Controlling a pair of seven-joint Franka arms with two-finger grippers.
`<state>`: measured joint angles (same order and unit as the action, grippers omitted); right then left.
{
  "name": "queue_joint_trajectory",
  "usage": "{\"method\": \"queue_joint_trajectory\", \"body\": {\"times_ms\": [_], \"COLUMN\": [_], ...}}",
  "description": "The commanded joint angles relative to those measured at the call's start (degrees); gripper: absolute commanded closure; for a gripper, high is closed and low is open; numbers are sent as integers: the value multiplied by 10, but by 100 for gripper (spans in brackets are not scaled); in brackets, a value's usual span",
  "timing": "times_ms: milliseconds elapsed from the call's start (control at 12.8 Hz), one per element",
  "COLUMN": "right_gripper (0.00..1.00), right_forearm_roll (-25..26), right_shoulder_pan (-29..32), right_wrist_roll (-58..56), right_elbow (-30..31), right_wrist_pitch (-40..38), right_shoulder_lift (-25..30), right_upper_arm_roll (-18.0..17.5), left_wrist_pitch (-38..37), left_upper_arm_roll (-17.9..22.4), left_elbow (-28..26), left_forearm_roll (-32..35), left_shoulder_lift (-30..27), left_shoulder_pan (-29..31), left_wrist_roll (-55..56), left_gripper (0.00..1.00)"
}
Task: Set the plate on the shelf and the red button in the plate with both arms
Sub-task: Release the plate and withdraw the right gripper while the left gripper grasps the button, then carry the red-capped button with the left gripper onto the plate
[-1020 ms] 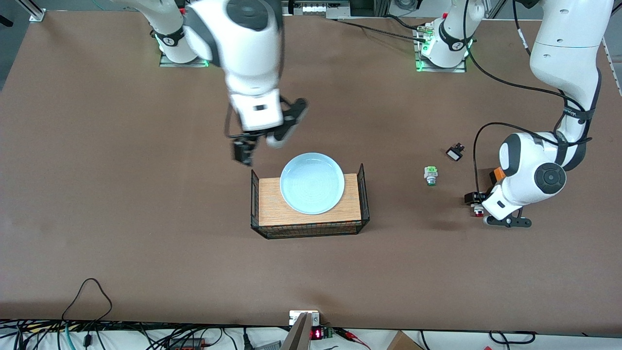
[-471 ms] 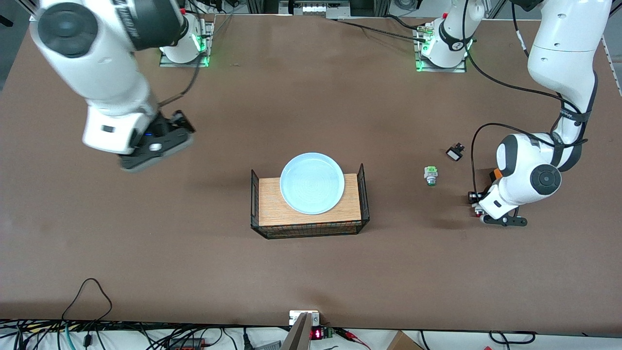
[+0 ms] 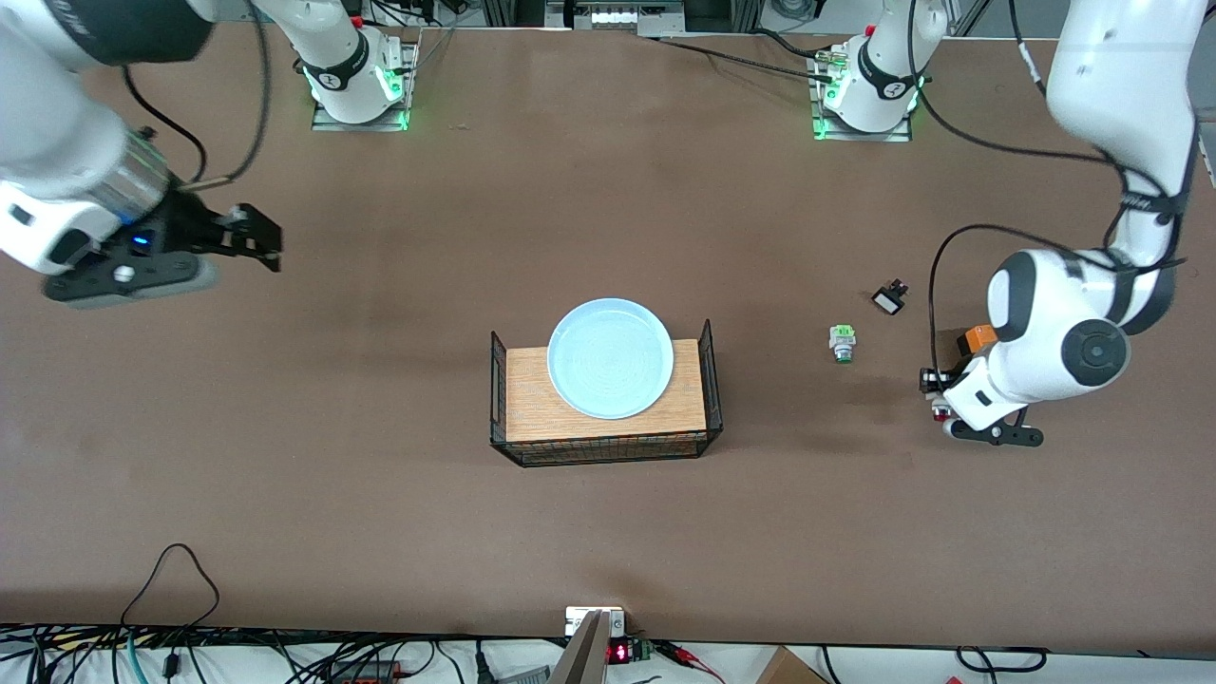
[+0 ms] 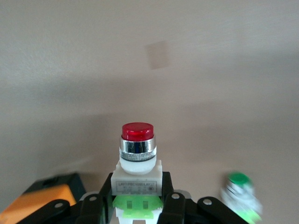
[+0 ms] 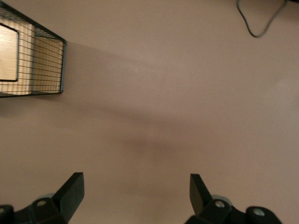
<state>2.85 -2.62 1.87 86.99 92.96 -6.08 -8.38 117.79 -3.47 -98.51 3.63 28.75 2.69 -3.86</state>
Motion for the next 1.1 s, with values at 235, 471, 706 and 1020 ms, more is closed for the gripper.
{"method": "queue_joint_trajectory", "body": {"times_ms": [235,471,706,1020], "right_gripper": [0,0,0,0], "right_forearm_roll": [-54,-54,-54,-55], "right_shoulder_pan": [70,70,70,69], "right_wrist_roll": [14,14,11,6], "right_elbow": [170,234,223,183], "right_wrist_pitch": [76,129,122,99], "right_shoulder_lift": [139,162,167,161], "right_upper_arm_roll": [-2,-1,-1,17], "left_wrist_pitch": [-271,-272,-245,-94], "left_upper_arm_roll": [-80,-92,-92,-89], "left_elbow": [221,277,358,374], "left_forearm_roll": [-62,-63,-62,-61], "left_shoulder_lift": [-21,-14,38,98], "left_shoulder_pan": [-23,-120,-221,-286], "left_wrist_roll": [25,144,284,379], "left_gripper": [86,87,87,87]}}
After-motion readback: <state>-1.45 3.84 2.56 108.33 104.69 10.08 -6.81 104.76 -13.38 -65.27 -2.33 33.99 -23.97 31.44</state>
